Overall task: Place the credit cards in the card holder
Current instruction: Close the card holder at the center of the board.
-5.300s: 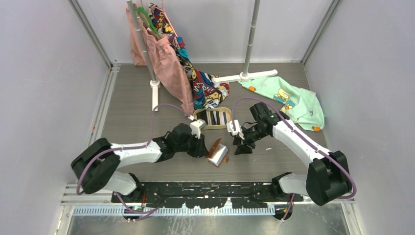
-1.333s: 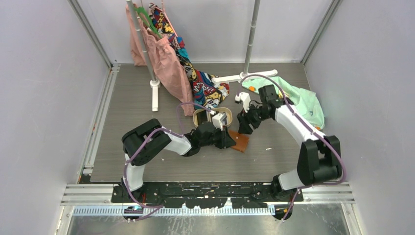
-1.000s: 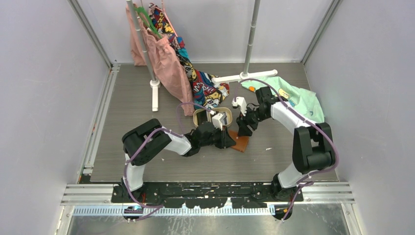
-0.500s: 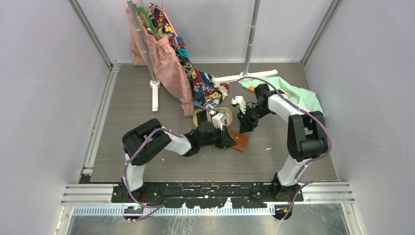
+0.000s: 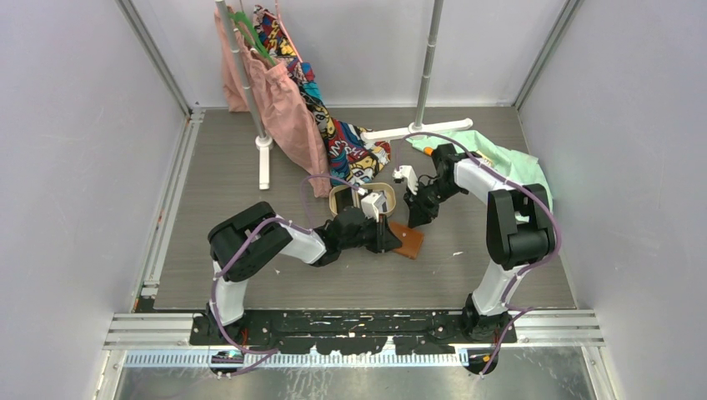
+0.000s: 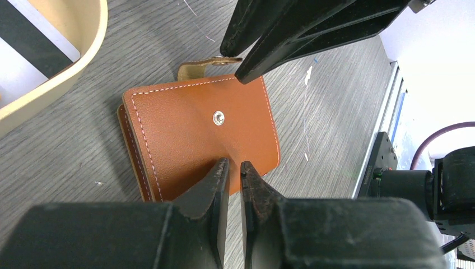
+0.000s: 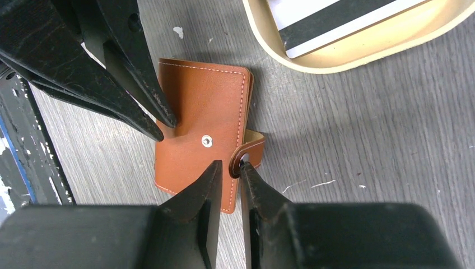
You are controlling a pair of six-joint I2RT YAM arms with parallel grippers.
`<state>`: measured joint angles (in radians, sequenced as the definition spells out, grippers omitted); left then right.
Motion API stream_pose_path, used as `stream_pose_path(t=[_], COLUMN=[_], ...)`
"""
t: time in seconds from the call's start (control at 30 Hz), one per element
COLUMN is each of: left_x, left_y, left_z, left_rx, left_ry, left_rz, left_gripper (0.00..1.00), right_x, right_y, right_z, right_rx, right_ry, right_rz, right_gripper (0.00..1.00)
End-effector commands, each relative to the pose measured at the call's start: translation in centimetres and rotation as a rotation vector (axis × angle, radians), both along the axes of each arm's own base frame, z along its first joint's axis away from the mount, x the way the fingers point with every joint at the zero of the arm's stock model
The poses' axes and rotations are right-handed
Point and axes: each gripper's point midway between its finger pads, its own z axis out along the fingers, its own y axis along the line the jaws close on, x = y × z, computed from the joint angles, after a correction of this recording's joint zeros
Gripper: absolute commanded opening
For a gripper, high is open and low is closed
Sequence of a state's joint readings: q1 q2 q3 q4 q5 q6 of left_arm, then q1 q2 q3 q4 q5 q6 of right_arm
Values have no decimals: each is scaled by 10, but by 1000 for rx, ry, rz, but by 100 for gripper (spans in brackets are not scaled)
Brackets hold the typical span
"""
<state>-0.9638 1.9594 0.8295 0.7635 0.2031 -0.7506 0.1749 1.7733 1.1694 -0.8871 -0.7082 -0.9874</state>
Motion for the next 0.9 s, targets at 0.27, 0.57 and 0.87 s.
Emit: stream_pose_path(t=[0.27, 0.57, 0.87], left_x=[-1, 2, 10], left_y=[1, 7, 19], left_z=[-4, 19, 16], left_rx=[12, -5, 10], left_ry=[-15, -31, 1], left_rz=[-17, -12, -3], left_gripper=[15, 25, 23], right_x=[6, 7, 3], right_y=[6, 4, 2], right_z=[12, 15, 19], right_rx=[28, 23, 28], right_ry=[-21, -89, -140], right_rz=[32, 44, 79], right_gripper=[4, 1, 1])
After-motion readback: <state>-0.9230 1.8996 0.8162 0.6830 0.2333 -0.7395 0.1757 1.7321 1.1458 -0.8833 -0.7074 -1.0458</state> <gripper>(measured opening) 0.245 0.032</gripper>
